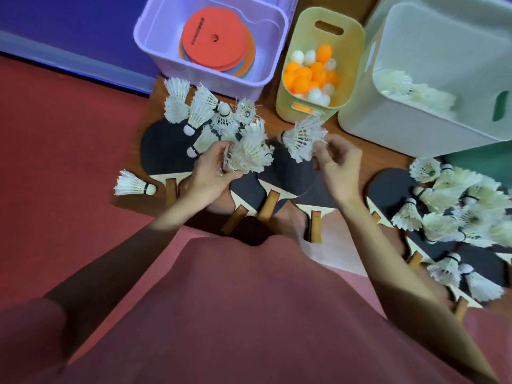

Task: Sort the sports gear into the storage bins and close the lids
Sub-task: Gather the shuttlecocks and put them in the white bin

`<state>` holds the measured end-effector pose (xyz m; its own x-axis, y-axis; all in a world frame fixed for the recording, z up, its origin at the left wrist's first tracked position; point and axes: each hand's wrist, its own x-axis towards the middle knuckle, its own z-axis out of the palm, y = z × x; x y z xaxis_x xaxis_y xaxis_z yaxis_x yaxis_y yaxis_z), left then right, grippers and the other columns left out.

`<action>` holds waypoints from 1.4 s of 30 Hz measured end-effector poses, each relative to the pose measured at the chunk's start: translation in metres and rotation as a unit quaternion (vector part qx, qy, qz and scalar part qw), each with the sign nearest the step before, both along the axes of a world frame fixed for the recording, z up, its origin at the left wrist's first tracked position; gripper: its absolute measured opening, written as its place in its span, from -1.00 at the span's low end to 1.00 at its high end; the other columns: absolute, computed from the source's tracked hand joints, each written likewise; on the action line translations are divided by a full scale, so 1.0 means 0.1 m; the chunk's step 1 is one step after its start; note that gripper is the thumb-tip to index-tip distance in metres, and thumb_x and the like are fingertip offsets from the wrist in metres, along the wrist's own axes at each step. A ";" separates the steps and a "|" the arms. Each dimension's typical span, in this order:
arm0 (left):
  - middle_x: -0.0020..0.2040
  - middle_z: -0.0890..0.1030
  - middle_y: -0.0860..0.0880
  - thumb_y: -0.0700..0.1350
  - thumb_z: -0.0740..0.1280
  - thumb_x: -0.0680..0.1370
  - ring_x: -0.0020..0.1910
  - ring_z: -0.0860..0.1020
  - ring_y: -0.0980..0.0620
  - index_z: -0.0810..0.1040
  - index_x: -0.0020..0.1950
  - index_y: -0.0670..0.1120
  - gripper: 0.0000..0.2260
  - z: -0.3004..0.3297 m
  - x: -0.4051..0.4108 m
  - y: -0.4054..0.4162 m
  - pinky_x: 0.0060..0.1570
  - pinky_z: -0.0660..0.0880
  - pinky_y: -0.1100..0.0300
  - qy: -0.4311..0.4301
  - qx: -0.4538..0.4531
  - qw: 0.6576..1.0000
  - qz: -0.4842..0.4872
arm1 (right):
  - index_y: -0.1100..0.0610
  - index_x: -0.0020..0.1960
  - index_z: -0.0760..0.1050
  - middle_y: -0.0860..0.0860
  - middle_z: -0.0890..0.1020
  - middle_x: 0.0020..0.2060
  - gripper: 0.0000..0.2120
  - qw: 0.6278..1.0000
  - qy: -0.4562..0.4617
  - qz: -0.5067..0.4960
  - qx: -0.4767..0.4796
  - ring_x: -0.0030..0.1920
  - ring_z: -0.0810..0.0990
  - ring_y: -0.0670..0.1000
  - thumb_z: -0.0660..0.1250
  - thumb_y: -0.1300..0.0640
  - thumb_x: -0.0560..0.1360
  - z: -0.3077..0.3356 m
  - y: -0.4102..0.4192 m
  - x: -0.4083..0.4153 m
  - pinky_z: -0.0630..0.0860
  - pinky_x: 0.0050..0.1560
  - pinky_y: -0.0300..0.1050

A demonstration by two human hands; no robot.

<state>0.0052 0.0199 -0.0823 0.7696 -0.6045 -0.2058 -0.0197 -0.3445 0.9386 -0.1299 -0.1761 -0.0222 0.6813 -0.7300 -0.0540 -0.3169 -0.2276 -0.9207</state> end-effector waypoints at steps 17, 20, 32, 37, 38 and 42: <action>0.10 0.62 -0.01 -0.34 0.51 0.34 0.04 0.55 0.36 0.48 0.28 -0.19 -0.47 0.69 -0.51 -1.75 0.09 0.48 0.37 -0.105 -0.023 0.972 -0.209 | 0.11 -0.10 0.47 -0.03 0.46 -0.45 -0.92 0.999 0.002 -0.034 0.020 -0.47 0.47 -0.09 0.35 0.25 0.47 0.35 -1.35 -0.70 0.44 -0.35 -0.08; 0.08 0.63 -0.04 -0.31 0.52 0.34 0.07 0.59 0.20 0.49 0.25 -0.18 -0.49 0.82 -0.51 -2.12 0.10 0.52 0.22 -0.127 -0.047 0.968 -0.210 | 0.14 -0.01 0.50 -0.07 0.49 -0.38 -0.85 0.995 -0.036 -0.093 -0.010 -0.40 0.45 -0.16 0.39 0.22 0.43 0.48 -1.65 -0.75 0.45 -0.30 -0.19; 0.02 0.58 -0.08 -0.33 0.56 0.27 -0.03 0.61 -0.01 0.51 0.22 -0.16 -0.45 0.94 -0.14 -3.65 0.03 0.58 0.08 -0.131 0.016 0.971 -0.197 | 0.05 0.05 0.51 -0.11 0.59 -0.11 -0.84 0.994 -0.023 -0.030 -0.106 -0.08 0.57 -0.13 0.21 0.01 0.59 0.71 -2.82 -0.68 0.50 -0.07 -0.21; -0.07 0.52 0.02 -0.28 0.57 0.28 -0.15 0.52 0.06 0.50 0.19 -0.14 -0.48 0.73 -0.13 -4.14 -0.11 0.51 0.18 -0.113 0.065 0.955 -0.267 | 0.21 -0.06 0.56 0.04 0.58 -0.14 -0.81 0.982 0.040 -0.009 -0.184 -0.18 0.52 -0.09 0.24 0.11 0.57 0.46 -3.14 -0.73 0.41 -0.13 -0.24; -0.08 0.51 0.04 -0.28 0.57 0.28 -0.16 0.51 0.07 0.50 0.20 -0.15 -0.48 0.70 -0.16 -4.24 -0.14 0.49 0.22 -0.112 0.070 0.950 -0.283 | 0.21 -0.08 0.57 0.04 0.56 -0.16 -0.80 0.980 0.053 -0.027 -0.188 -0.19 0.50 -0.10 0.24 0.12 0.56 0.43 -3.19 -0.75 0.39 -0.14 -0.24; -0.05 0.56 -0.04 -0.24 0.57 0.27 -0.07 0.57 0.02 0.52 0.12 -0.18 -0.53 0.51 -0.38 -4.65 -0.04 0.53 0.12 -0.074 0.094 0.927 -0.354 | 0.26 -0.16 0.57 0.09 0.53 -0.26 -0.78 0.965 0.125 -0.082 -0.215 -0.25 0.42 -0.01 0.23 0.17 0.54 0.36 -3.40 -0.90 0.25 -0.22 -0.19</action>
